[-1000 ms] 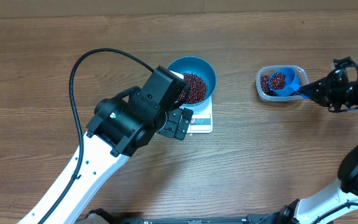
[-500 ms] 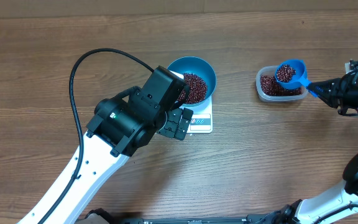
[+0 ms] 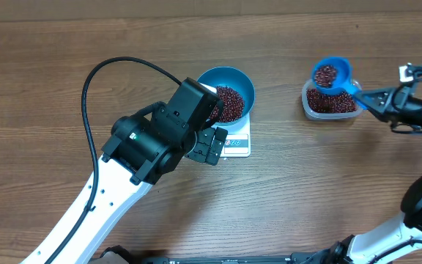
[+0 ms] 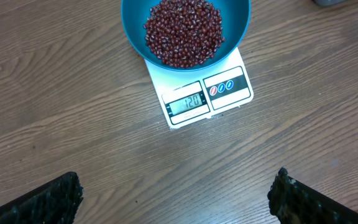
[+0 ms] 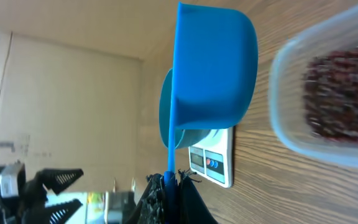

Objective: Scoop item into bowl and weigh 150g on scale
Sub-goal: 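Lift the scoop with the right gripper over the teal bowl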

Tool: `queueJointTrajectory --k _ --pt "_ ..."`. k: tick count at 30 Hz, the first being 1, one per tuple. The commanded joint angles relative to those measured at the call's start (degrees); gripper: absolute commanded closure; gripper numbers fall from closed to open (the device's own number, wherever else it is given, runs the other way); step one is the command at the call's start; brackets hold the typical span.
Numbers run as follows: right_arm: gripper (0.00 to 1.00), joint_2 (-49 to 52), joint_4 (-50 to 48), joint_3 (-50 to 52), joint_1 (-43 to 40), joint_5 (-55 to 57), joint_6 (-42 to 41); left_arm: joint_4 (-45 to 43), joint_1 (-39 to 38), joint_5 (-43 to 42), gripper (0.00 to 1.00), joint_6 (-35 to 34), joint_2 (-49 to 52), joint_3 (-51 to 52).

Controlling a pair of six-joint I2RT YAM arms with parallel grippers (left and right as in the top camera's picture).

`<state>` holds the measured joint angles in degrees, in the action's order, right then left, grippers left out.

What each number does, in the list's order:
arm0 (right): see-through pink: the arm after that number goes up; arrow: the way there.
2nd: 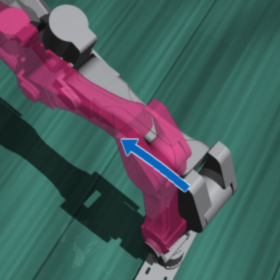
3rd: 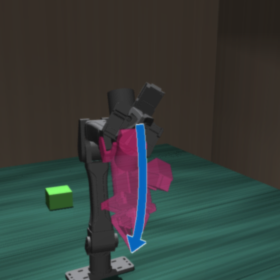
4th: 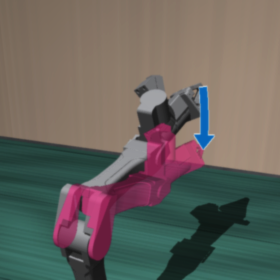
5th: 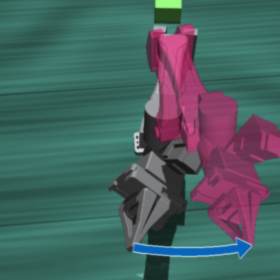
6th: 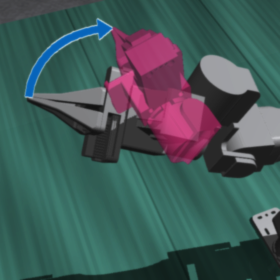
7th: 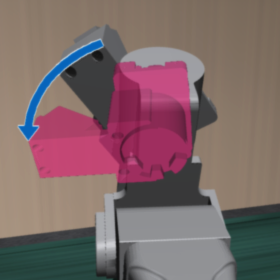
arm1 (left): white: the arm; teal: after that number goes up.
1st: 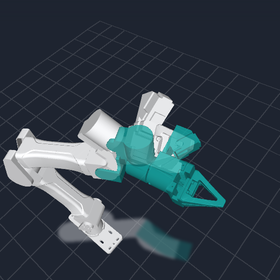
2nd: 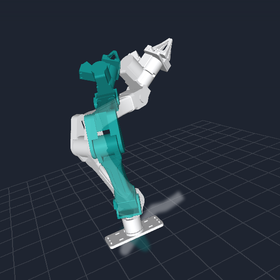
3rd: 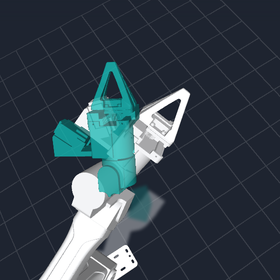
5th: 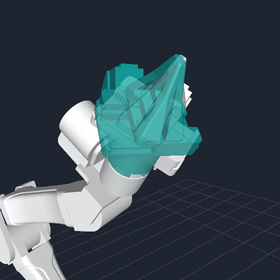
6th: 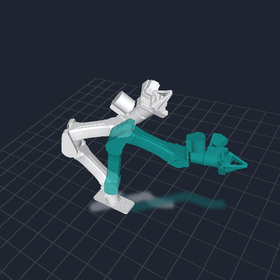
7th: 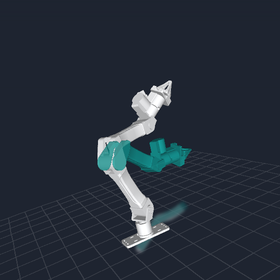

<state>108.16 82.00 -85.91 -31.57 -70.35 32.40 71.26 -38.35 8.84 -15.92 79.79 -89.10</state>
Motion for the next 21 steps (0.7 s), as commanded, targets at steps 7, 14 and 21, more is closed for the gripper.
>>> queueJointTrajectory --k 7,14,21 --pt "0.96 -1.6 -8.0 -5.1 16.4 -2.1 -3.1 0.1 0.1 0.3 0.00 1.1 0.1 -1.2" --pt "0.96 -1.6 -15.0 -12.5 27.4 13.5 -14.7 0.1 0.1 0.3 0.00 1.1 0.1 -1.2" --pt "0.96 -1.6 -18.9 -14.8 34.5 24.7 -22.3 0.1 0.1 0.3 0.00 1.1 0.1 -1.2"
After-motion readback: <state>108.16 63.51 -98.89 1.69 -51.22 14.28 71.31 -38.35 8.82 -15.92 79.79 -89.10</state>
